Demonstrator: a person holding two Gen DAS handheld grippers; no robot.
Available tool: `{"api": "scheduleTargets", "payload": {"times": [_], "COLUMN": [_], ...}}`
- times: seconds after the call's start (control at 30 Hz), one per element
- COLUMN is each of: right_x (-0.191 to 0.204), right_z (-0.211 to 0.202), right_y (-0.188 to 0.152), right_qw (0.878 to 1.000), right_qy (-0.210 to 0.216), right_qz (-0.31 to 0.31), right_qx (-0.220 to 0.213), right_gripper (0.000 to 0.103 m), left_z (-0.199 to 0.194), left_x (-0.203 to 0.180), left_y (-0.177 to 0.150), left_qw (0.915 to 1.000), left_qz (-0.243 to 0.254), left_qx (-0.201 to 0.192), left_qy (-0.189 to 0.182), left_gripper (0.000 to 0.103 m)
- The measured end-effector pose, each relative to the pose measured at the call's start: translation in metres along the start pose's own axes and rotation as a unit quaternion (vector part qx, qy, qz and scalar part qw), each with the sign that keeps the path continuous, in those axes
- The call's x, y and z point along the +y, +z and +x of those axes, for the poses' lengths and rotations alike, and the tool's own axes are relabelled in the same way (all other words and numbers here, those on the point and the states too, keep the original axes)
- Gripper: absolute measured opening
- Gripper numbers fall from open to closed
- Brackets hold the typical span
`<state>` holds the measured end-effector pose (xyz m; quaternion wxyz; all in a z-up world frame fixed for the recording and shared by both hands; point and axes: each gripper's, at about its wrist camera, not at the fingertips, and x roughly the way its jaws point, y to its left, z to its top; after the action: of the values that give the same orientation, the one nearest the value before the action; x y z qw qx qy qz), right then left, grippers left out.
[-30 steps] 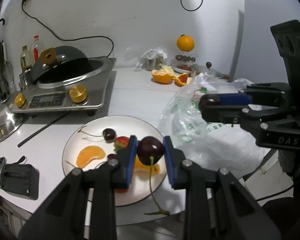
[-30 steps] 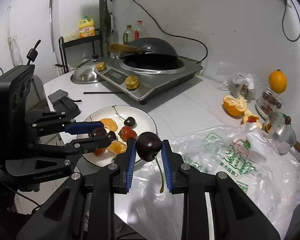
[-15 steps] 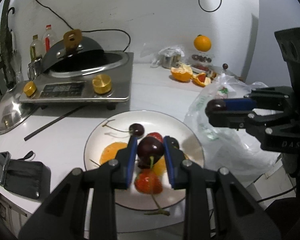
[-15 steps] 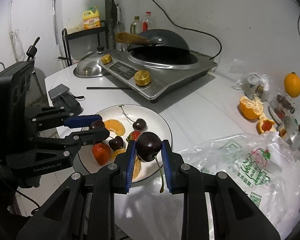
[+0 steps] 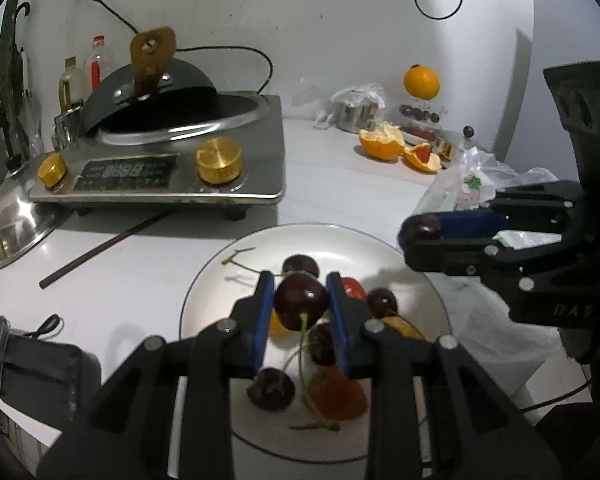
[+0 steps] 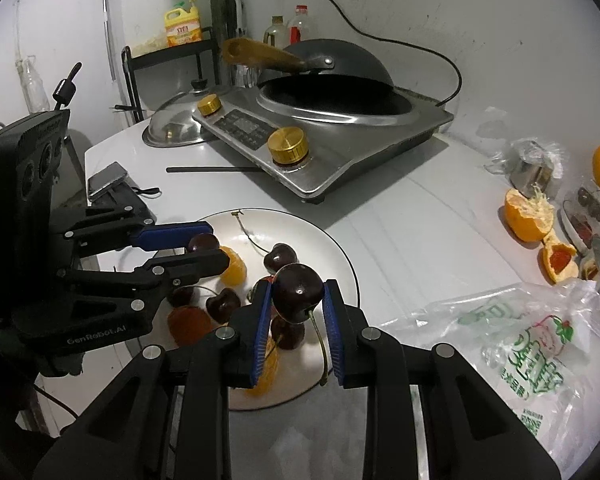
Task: Organize fruits
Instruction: 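Lower the cherries onto the plate and open both tools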
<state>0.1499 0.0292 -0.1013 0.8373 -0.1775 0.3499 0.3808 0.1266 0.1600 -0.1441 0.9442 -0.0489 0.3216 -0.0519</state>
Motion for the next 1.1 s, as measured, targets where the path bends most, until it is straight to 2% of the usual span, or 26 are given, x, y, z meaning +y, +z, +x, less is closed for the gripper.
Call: {"api": "scheduleTargets", "payload": {"times": [0.53, 1.1], "right_x": [-0.015, -0.023], "right_z": [0.047, 0.064], "right_y": [0.012, 0.010], "right_qw": [1.000, 0.999], "right_qy": [0.016, 0.018], "right_qz": [0.011, 0.025], "right_qx": [0.018, 0.031], "right_gripper": [0.027, 0.027], "left_z": [0.028, 0.042], "left_x": [0.023, 0.025], "left_y": [0.013, 0.010], "left_qw": [0.9996, 0.9994], "left_qz": [-0.010, -0.019], "left_qx": [0.005, 0.020], "left_qy": [0.026, 0.020], "left_gripper": [0.028, 0.031]}}
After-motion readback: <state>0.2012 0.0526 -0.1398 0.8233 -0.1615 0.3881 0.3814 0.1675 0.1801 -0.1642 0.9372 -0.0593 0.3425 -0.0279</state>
